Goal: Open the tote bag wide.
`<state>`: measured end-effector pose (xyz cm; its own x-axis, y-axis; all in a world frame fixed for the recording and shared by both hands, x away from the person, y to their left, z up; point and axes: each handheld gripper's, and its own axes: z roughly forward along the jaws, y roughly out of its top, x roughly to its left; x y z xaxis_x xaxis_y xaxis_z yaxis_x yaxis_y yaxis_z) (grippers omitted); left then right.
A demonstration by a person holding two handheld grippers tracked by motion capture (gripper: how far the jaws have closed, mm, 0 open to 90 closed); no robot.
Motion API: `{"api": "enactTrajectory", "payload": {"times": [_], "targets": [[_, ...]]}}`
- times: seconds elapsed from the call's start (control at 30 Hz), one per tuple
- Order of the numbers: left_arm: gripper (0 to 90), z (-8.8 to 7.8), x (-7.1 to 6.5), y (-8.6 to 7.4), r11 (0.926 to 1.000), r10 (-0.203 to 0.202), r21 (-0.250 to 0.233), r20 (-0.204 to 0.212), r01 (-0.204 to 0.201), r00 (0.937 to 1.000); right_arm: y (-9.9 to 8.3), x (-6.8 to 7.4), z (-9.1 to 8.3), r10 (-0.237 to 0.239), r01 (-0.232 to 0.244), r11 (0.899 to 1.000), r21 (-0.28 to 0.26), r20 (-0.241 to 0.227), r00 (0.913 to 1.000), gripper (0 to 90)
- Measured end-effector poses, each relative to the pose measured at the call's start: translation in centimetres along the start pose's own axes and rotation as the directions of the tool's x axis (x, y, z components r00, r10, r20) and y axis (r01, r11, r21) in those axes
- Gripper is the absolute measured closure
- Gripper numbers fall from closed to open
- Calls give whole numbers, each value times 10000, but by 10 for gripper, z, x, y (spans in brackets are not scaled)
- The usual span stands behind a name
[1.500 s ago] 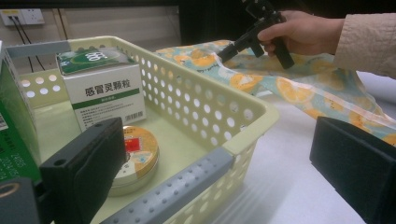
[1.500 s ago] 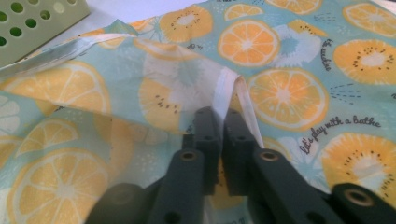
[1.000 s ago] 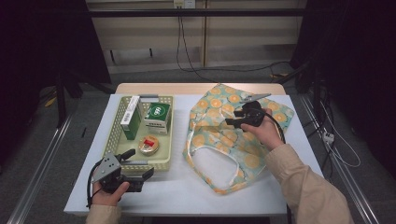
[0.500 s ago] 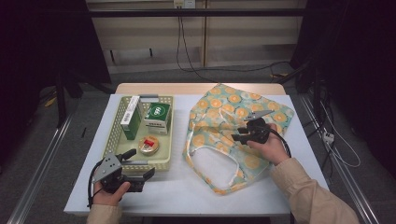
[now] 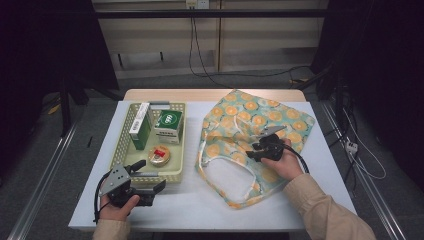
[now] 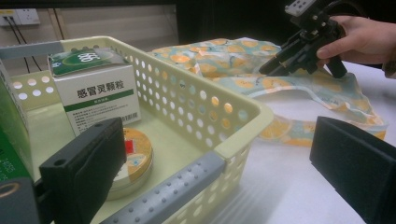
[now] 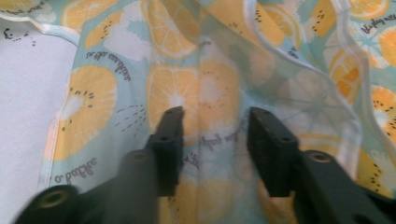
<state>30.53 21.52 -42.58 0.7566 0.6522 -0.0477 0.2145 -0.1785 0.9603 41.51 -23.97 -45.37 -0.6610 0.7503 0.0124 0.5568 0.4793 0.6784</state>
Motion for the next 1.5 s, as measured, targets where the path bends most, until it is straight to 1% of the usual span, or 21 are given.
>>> {"api": "enactTrajectory", "payload": {"times": [0.13,0.2,0.27,0.33,0.47,0.57,0.7,0.77,0.87,0.9,0.97,1.07,1.13,1.23,1.3,1.37,1.43,1.5], "targets": [[34,0,0,0,10000,-53,-24,-6,53,10000,-1,-3,0,136,-136,9999,-87,29,9999,734],[34,0,0,0,10000,-30,12,0,30,10000,-1,-4,0,206,-206,9997,-135,10,9998,797],[34,0,0,0,10000,78,29,5,-78,10000,-1,-5,1,255,-254,9996,-136,64,9997,852],[34,0,0,0,10000,4,-17,-9,-4,10000,0,-6,1,364,-364,9993,-121,71,9993,895],[34,0,0,0,10000,-71,-51,-23,71,10000,0,-9,1,541,-541,9985,-115,18,9985,900],[34,-1,0,1,10000,17,-45,-20,-17,10000,3,-10,-1,509,-508,9987,-44,106,9986,900],[34,-1,0,1,10000,66,-48,-32,-67,10000,10,-16,-10,835,-832,9955,-458,63,9965,900],[34,-1,0,1,10000,10,-60,-35,-10,10000,14,-19,-16,875,-867,9948,-539,117,9961,900],[34,0,-1,1,10000,-3,-55,-18,3,10000,20,-23,-24,1009,-999,9914,-846,80,9949,900],[34,0,-1,1,10000,-57,-58,-18,57,10000,22,-24,-27,1046,-1030,9905,-909,130,9944,900],[34,0,-1,0,10000,-33,-35,4,33,10000,27,-26,-33,898,-869,9914,-977,258,9956,900],[34,1,-1,0,10000,-40,-41,1,40,10000,35,-30,-43,960,-902,9879,-1258,409,9945,900],[34,1,-1,1,10000,-31,-49,3,31,10000,40,-33,-47,868,-786,9893,-1230,624,9943,900],[34,1,-1,0,10000,-43,-42,14,43,10000,45,-38,-52,965,-850,9867,-1384,788,9922,900],[34,1,-1,0,10000,-76,-36,63,76,10000,47,-43,-51,980,-855,9859,-1436,823,9918,900],[34,2,-1,0,9999,-101,-49,67,101,9999,46,-49,-47,1131,-986,9853,-1398,999,9885,900],[34,2,-1,0,9999,-100,-32,63,100,9999,44,-55,-39,1335,-1189,9836,-1359,1032,9857,900],[34,2,-1,0,10000,-67,-33,81,67,9999,40,-60,-28,1473,-1345,9844,-1137,1126,9827,900]]}}
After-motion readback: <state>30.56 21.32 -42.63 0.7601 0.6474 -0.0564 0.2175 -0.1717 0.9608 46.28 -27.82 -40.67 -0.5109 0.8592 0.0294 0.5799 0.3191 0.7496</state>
